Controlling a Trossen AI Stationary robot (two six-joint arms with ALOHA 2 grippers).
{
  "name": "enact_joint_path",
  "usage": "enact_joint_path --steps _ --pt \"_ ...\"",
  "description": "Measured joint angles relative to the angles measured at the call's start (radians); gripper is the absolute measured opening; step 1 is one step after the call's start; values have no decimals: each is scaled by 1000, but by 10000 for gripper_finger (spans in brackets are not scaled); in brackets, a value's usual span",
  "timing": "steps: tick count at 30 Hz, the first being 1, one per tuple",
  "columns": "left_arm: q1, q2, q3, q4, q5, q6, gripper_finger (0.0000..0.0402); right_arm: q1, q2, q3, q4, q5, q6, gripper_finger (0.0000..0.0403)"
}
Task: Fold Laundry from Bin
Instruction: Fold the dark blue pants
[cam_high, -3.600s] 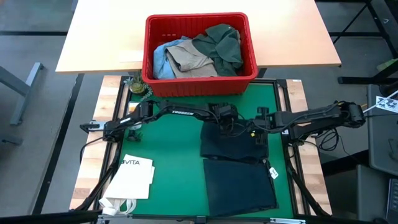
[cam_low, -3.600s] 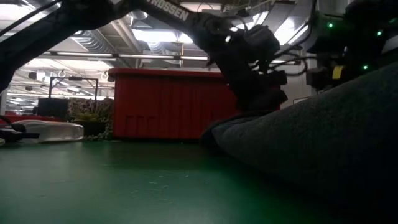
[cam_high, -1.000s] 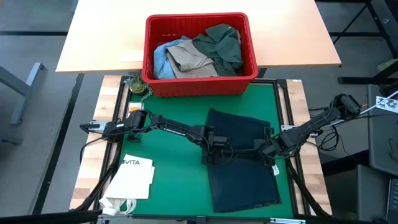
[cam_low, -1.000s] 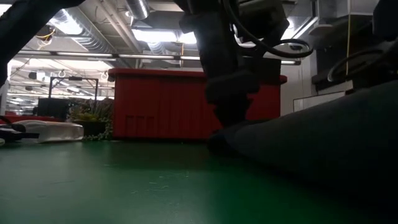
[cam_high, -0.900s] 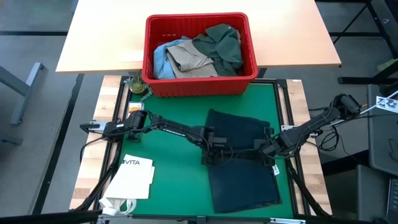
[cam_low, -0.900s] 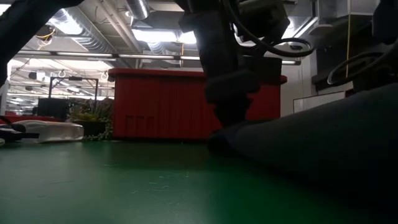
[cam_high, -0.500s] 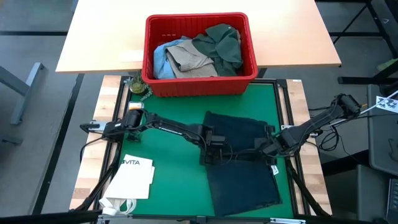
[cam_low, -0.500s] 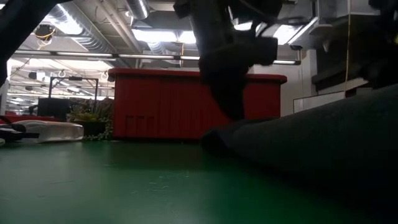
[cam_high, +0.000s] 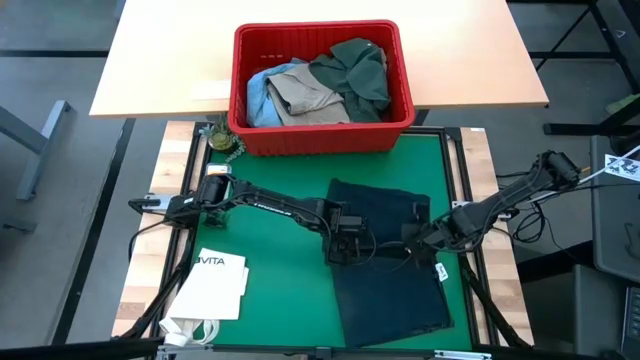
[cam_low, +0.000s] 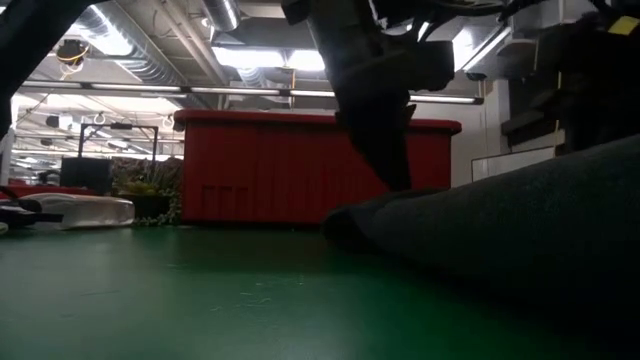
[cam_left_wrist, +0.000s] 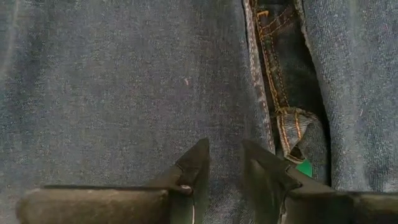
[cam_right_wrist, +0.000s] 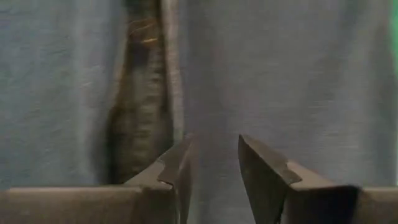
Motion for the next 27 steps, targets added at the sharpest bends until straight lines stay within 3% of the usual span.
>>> enact_joint_path --steps 6,9,15,27 --pt "0 0 1 0 -1 -1 89 0 0 -82 82 -187 0 127" --pt "-2 0 1 1 6 -2 89 0 0 -116 102 -230 0 127" --pt "-14 15 2 7 73 -32 89 -1 -1 -182 103 -219 3 127" --pt "-47 89 7 -43 77 -35 89 -1 0 -199 192 -182 9 127"
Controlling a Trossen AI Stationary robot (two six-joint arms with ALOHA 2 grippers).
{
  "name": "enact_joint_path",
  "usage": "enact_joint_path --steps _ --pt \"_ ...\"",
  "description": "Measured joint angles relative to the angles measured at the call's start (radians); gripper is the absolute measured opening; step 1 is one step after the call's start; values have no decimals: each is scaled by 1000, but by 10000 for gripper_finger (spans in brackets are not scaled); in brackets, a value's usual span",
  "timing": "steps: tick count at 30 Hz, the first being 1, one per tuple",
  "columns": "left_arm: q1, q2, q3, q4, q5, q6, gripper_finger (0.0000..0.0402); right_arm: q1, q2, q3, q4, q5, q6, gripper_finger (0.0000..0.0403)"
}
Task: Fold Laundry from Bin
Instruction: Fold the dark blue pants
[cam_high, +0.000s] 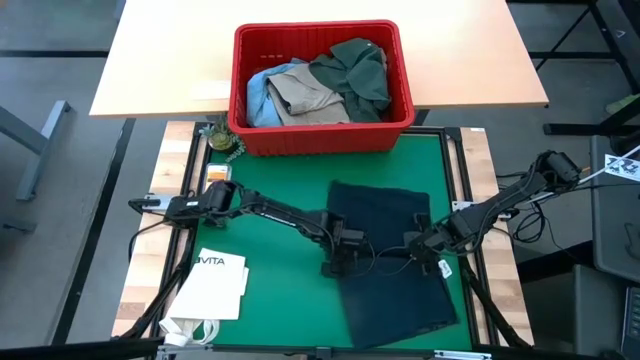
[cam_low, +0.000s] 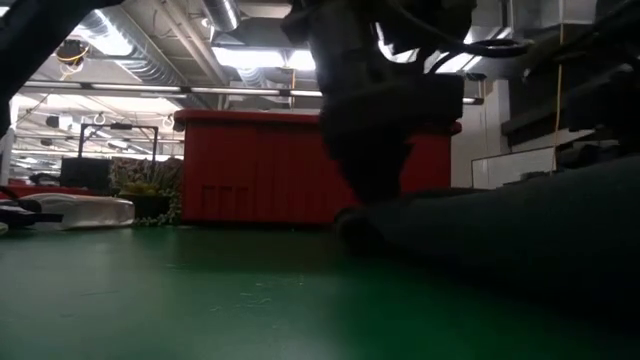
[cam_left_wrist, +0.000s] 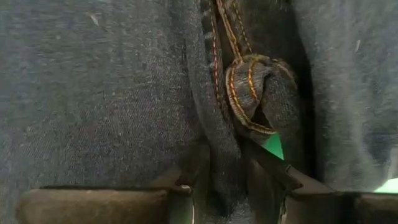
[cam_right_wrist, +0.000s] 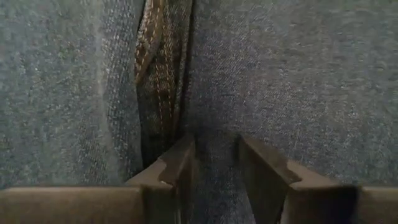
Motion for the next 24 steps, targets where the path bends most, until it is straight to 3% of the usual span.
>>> enact_joint_path --steps 6,11,17,24 --pt "2 -16 -2 -214 5 0 89 0 3 -2 189 64 -18 127" --pt "1 -42 -6 -288 5 0 89 0 5 6 264 56 -62 127" --pt "10 -132 -5 -282 4 5 89 0 -2 110 137 83 -140 127" --pt "61 -225 -3 -216 -71 8 89 -20 -4 251 -41 284 -296 127"
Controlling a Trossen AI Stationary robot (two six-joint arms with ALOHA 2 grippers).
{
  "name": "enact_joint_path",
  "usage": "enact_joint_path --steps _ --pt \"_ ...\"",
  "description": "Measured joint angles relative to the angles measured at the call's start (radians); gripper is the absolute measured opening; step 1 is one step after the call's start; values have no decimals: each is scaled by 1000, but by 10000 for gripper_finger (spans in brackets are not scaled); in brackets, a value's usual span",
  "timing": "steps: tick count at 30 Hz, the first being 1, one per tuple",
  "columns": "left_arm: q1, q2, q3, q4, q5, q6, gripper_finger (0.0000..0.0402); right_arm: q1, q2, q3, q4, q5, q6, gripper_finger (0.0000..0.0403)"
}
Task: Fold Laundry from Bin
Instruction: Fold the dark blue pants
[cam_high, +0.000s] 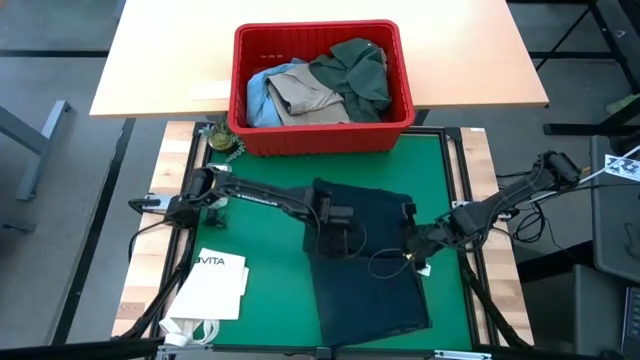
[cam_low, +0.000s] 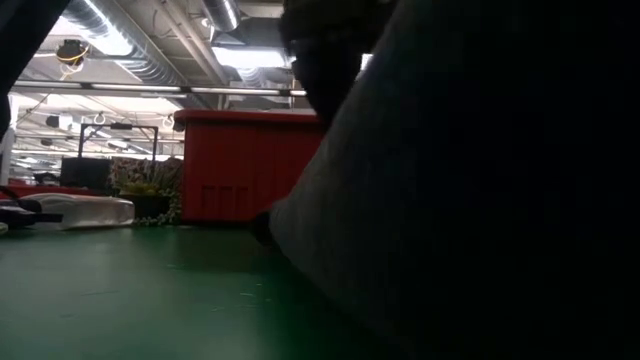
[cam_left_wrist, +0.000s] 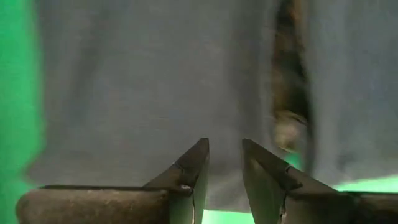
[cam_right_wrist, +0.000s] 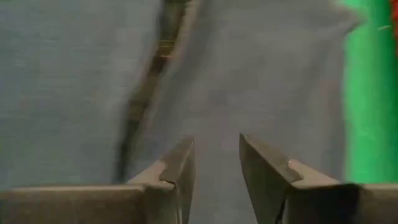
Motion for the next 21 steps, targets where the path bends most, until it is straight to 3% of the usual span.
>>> enact_joint_path --steps 6,12,21 --pt "61 -3 0 82 -113 52 89 -163 3 3 -41 33 -99 127" --pt "140 42 1 131 -91 76 89 -362 4 -61 4 41 -181 127" --pt "231 132 0 125 -30 81 89 -548 16 -196 71 17 -177 127"
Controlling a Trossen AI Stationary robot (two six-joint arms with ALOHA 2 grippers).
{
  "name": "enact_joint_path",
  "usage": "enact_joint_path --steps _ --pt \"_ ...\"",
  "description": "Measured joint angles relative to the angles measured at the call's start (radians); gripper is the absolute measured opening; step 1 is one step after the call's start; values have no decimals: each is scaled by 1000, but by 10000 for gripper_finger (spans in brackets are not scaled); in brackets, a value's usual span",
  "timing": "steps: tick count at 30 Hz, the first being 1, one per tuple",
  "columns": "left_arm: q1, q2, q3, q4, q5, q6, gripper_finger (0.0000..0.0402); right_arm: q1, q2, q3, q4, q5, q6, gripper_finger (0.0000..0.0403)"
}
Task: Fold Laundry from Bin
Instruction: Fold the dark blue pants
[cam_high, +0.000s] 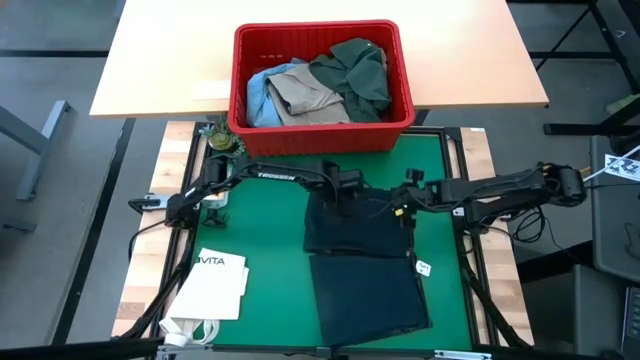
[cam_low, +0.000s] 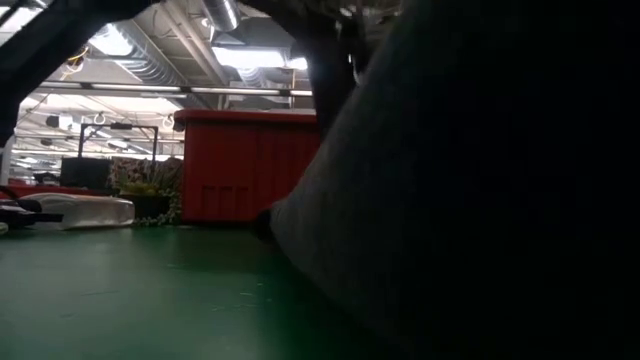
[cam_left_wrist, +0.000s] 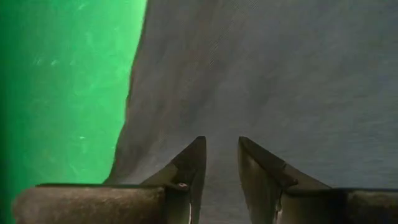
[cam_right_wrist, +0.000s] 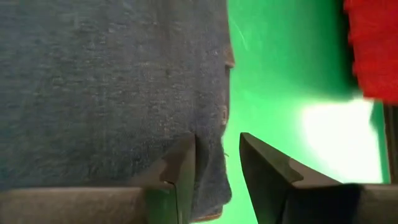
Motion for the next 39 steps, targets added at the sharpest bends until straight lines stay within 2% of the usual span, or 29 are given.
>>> enact_joint_path --steps 10,24,34,39 --pt "50 43 -1 -4 0 -2 89 -155 -2 -94 8 -41 78 127" --pt "46 43 -5 -18 0 -2 88 -159 -7 -100 -48 -66 82 127" --pt "45 43 19 -41 1 -9 88 -160 -38 53 -120 -53 17 127" --pt "46 43 65 -30 1 0 88 -160 -39 114 -87 -44 -27 127"
